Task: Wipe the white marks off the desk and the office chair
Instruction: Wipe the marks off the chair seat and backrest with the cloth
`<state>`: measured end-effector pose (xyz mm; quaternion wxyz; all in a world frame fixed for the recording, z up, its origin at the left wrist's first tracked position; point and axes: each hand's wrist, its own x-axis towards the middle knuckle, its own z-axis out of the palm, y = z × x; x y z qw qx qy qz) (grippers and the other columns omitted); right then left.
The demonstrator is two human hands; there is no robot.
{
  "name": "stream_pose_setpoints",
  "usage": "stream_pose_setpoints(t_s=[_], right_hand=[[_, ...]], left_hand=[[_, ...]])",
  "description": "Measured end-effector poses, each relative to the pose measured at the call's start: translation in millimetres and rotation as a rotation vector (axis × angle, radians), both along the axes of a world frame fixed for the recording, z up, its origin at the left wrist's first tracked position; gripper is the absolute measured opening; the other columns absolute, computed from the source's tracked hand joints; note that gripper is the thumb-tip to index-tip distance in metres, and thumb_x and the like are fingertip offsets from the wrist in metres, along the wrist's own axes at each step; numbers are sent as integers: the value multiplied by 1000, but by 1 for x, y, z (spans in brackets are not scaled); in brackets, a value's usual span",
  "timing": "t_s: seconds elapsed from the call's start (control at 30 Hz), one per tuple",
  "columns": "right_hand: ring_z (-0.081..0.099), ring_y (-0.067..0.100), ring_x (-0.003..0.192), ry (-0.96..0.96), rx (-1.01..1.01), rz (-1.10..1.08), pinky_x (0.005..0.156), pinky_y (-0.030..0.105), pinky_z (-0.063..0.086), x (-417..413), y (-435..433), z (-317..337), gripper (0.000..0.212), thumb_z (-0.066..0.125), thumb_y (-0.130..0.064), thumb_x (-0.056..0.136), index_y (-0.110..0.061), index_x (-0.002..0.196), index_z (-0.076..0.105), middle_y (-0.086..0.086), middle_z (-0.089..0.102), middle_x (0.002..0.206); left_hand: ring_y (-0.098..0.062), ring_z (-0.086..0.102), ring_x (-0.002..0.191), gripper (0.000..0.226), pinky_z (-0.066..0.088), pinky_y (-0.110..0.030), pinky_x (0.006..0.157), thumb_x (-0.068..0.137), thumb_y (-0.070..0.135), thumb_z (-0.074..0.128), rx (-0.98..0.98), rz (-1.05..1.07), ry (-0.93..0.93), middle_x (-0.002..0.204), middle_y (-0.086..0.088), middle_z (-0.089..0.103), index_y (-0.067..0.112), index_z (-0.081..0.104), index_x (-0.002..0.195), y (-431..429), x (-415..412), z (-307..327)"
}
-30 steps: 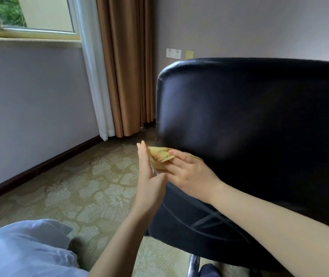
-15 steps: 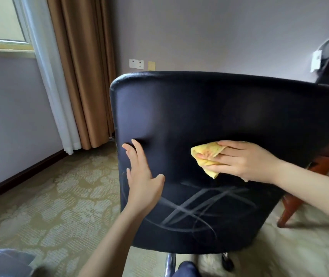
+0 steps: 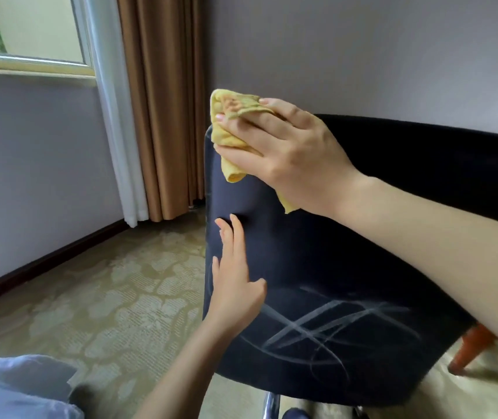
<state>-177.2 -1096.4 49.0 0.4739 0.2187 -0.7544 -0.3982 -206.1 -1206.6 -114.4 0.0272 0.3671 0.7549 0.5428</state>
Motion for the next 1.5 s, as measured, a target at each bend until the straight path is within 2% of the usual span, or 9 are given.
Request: stream_pose_setpoints(t_s=[0.17, 0.27, 0.4, 0.77, 0.87, 0.97, 1.1, 1.27, 1.5], right_hand=[[64, 15, 107, -24, -106, -26, 100, 33, 46, -38, -17, -34, 32, 46, -9, 95, -22, 107, 72, 0, 68, 115], [62, 14, 110, -97, -103, -88, 106, 31, 41, -47, -13, -67, 34, 42, -13, 95, -22, 111, 70, -3, 68, 116], [62, 13, 109, -178, -128, -160, 107, 30, 38, -54, -7, -112, 36, 39, -14, 95, -23, 112, 70, -4, 68, 114], [53, 10, 122, -566, 67, -382, 109, 27, 35, -9, 31, -217, 45, 67, -36, 78, -20, 120, 65, -6, 61, 127], [59, 10, 114, -604, 123, -383, 107, 27, 38, 20, 48, -216, 35, 61, -27, 78, -18, 111, 70, -7, 66, 118], [63, 12, 106, -625, 89, -336, 103, 30, 43, 58, 69, -204, 35, 41, -11, 92, -17, 106, 72, -3, 67, 116], [65, 18, 104, -589, 33, -301, 101, 37, 44, 91, 86, -168, 68, 4, 1, 100, -10, 105, 71, 4, 68, 114], [65, 20, 103, -414, 46, -246, 104, 42, 40, 93, 89, -116, 43, 33, 3, 95, -13, 106, 72, 4, 69, 110], [68, 16, 92, -4, -113, -87, 96, 35, 49, 29, 52, -80, 27, 55, -5, 93, -23, 99, 74, -1, 71, 108]], left_hand=[[-25, 11, 145, 108, -13, -34, 117, 73, -13, 45, -19, 16, 34, 155, 19, -18, 41, -12, 148, -13, -17, -11], [-8, 8, 142, 108, 4, -50, 118, 69, -18, 37, 2, 46, 31, 152, 26, -9, 46, -8, 144, -18, -20, -18], [18, -5, 132, 102, -2, -42, 119, 69, -21, 35, 11, 159, -97, 156, 15, -5, 32, 2, 150, -24, -22, -37], [13, -11, 133, 101, 10, -46, 118, 67, -18, 36, -83, 103, -25, 147, 21, -13, 28, -1, 150, -14, -27, -30], [22, -20, 126, 104, 8, -44, 119, 65, -18, 37, -86, 69, 31, 149, 20, -16, 23, -4, 151, 3, -23, -19], [0, -17, 141, 105, 11, -47, 118, 66, -18, 37, -93, 40, 21, 154, 12, -21, 22, -11, 150, 15, -19, -14], [-1, -14, 140, 108, 13, -49, 117, 64, -20, 34, -91, 30, 30, 146, 20, -24, 26, -14, 149, 15, -22, -17], [11, -14, 130, 108, 21, -51, 115, 65, -19, 33, -128, -8, 26, 154, 11, -24, 30, -15, 149, 11, -27, -16], [-10, 8, 136, 109, 35, -51, 106, 69, -20, 36, -160, -59, 63, 143, 26, -27, 35, -16, 147, 3, -35, -17]])
